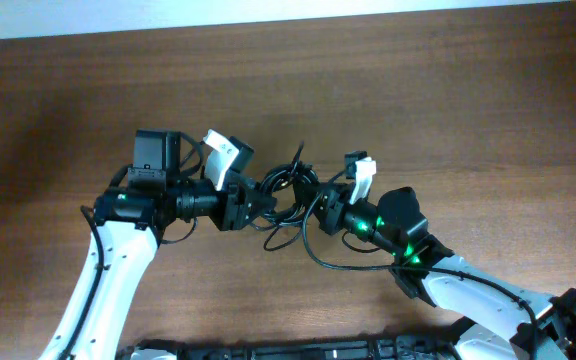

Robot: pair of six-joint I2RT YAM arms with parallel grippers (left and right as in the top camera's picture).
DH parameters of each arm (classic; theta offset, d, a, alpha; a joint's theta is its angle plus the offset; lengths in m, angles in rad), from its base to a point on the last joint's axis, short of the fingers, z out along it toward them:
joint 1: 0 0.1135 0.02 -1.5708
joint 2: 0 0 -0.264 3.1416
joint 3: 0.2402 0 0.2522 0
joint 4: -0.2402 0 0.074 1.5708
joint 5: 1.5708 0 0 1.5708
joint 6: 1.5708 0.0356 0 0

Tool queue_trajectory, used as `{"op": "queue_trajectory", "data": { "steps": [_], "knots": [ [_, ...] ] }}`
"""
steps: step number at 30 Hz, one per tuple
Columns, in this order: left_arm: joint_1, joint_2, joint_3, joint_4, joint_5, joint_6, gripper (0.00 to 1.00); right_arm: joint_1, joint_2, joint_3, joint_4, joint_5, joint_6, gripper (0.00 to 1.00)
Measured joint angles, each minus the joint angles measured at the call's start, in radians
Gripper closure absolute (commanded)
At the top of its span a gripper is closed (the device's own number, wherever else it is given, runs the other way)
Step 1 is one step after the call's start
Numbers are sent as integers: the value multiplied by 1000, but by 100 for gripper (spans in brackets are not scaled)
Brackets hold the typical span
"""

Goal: Untangle cables

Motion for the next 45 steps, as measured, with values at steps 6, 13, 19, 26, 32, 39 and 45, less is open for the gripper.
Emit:
{"op": "queue_trajectory", "data": {
  "steps": [6, 13, 19, 26, 32, 39, 45],
  "knots": [
    [-20, -3, 2, 113, -321, -529, 38, 0, 3, 0, -1, 206, 245, 96],
    [-198, 87, 4, 261, -382, -633, 99, 0, 4, 0, 0, 204, 387, 96],
    [-161, 137, 4, 283, -431, -645, 100, -2, 7, 8, -144, 190, 420, 35],
    [6, 137, 4, 250, -369, -595, 100, -166, 7, 9, -195, 174, 241, 10],
    [6, 137, 3, 193, -274, -439, 100, -166, 6, 12, -257, 126, 151, 10],
    [6, 137, 3, 151, -270, -410, 100, -166, 6, 12, -255, 118, 147, 6],
    [6, 118, 3, 41, -263, -309, 100, -166, 6, 11, -202, 118, 1, 5]
  ]
}}
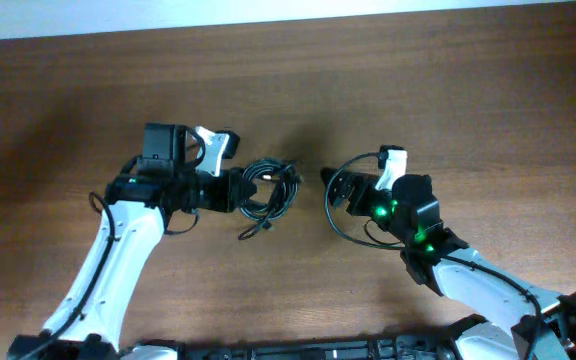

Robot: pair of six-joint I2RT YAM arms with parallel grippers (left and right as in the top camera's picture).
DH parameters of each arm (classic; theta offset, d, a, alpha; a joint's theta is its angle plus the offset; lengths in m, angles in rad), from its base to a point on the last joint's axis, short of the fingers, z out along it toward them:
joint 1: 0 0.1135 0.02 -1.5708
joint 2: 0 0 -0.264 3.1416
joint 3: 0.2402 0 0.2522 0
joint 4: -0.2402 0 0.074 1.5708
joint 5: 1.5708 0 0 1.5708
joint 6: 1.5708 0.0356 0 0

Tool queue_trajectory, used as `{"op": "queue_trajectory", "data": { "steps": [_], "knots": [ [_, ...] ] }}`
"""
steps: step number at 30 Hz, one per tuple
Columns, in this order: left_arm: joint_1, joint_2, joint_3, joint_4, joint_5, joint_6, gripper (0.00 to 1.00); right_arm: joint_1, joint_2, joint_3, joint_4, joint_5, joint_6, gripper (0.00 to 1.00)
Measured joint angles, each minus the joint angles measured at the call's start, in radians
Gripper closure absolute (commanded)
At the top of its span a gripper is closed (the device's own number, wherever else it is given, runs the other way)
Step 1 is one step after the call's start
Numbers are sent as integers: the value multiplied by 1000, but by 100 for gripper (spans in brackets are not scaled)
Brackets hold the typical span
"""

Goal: Untangle cables

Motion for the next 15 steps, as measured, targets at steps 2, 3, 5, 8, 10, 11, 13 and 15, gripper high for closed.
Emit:
{"op": "queue_trajectory", "data": {
  "steps": [2, 3, 5, 8, 10, 11, 13, 15],
  "knots": [
    [0, -31, 0, -22, 0, 73, 100, 0, 0, 0, 74, 1, -60, 5],
    [0, -40, 0, -25, 0, 103, 100, 0, 0, 0, 119, 0, -89, 5],
    [0, -62, 0, -28, -7, 158, 100, -6, -1, 1, 175, -3, -142, 7],
    [0, -63, 0, -32, -131, 182, 100, -157, -38, 1, 240, -150, -165, 9],
    [0, -63, 0, -33, -153, 224, 100, -192, -53, 1, 256, -275, -169, 11],
    [-3, -63, 0, -40, -145, 273, 100, -192, -53, 1, 255, -338, -168, 11],
    [-25, -63, 0, -47, -136, 362, 100, -192, -53, 1, 255, -434, -169, 11],
    [-88, -63, 0, -48, -130, 451, 100, -192, -53, 1, 254, -530, -169, 13]
  ]
}}
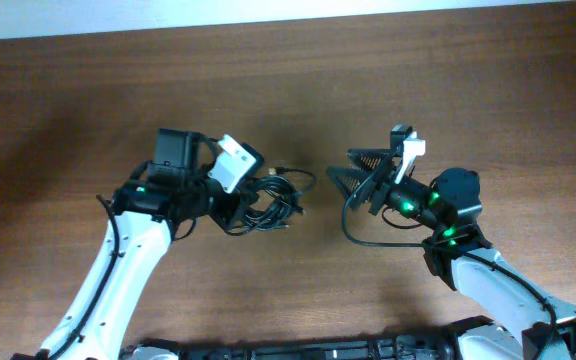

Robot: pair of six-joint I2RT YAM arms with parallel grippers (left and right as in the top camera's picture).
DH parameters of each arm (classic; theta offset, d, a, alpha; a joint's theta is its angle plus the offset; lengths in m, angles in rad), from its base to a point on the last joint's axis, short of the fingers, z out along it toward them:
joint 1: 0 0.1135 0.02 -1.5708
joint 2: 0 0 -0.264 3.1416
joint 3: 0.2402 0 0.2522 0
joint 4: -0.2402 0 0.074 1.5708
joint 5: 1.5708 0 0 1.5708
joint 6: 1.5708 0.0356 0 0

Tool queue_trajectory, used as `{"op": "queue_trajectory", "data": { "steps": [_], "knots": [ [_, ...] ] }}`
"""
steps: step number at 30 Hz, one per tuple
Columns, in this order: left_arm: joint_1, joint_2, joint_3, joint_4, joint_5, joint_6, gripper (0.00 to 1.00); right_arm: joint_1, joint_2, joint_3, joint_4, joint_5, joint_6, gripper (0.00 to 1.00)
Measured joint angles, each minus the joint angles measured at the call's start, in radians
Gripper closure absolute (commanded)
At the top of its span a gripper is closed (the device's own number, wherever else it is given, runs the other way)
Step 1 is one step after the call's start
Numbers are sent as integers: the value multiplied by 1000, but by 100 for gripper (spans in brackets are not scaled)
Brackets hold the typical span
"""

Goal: Untangle cables

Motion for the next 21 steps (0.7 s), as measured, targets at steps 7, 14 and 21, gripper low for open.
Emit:
{"op": "queue_trajectory", "data": {
  "steps": [7, 14, 21],
  "knots": [
    [-95, 0, 0, 1, 6, 111, 100, 222, 39, 3, -240, -23, -118, 43],
    [-92, 0, 0, 6, 93, 114, 69, 238, 39, 3, -237, -24, -151, 96],
    [-28, -49, 45, 115, -128, -384, 1, 238, 42, 3, -242, 127, 9, 96]
  ]
}}
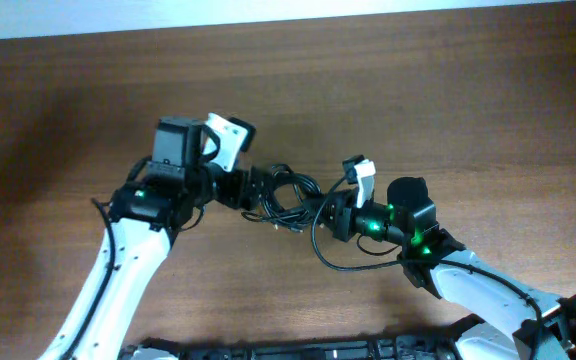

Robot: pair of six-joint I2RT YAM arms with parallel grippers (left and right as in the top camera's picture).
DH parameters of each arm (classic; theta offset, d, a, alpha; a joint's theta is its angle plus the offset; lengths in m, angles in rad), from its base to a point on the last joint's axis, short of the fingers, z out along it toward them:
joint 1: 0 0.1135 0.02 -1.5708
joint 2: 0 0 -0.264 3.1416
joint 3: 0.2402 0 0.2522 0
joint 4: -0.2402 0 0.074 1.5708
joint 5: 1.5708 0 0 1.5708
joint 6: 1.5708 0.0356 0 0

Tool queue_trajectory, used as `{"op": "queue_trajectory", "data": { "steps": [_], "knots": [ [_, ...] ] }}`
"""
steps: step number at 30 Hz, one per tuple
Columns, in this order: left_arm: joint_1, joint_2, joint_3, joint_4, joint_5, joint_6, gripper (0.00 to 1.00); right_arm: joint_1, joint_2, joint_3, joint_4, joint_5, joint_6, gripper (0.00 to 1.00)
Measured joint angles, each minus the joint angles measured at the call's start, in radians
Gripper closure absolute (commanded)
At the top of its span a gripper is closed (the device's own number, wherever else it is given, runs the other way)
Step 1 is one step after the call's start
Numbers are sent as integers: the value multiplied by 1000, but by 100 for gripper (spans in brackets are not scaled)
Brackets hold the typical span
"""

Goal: Untangle cables

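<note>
A tangled bundle of black cables (286, 190) lies on the wooden table near its middle. My left gripper (251, 187) comes in from the left and is shut on the bundle's left side. From the right, my right gripper (320, 213) has its tips at the bundle's lower right end. The overhead view does not show how its jaws stand. A thin black cable loop (340, 264) hangs below the right wrist; whether it is part of the tangle cannot be told.
The brown wooden table (448, 90) stretches to a pale wall along the far edge. A black strip (298, 350) runs along the front edge between the two arm bases.
My right gripper was apart from the bundle, to its right; it is now lower and further left, at the bundle's right end. The left gripper still holds the bundle, shifted slightly right.
First both grippers met at the bundle in the middle. Then they stood apart, the bundle staying with the left gripper and the right one clear of it. The gap widened, and now the right gripper is back at the bundle.
</note>
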Motion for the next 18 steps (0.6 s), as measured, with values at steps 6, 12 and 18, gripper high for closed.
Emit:
{"op": "queue_trajectory", "data": {
  "steps": [6, 12, 18],
  "knots": [
    [61, -91, 8, -152, -168, -256, 1, 0, 1, 0, 8, 9, 8, 96],
    [53, -91, 7, -135, -73, -273, 4, 0, 4, -3, 138, 12, 216, 96],
    [-82, -61, 5, -102, -89, -274, 12, 0, 5, -3, 200, 11, 256, 96]
  ]
}}
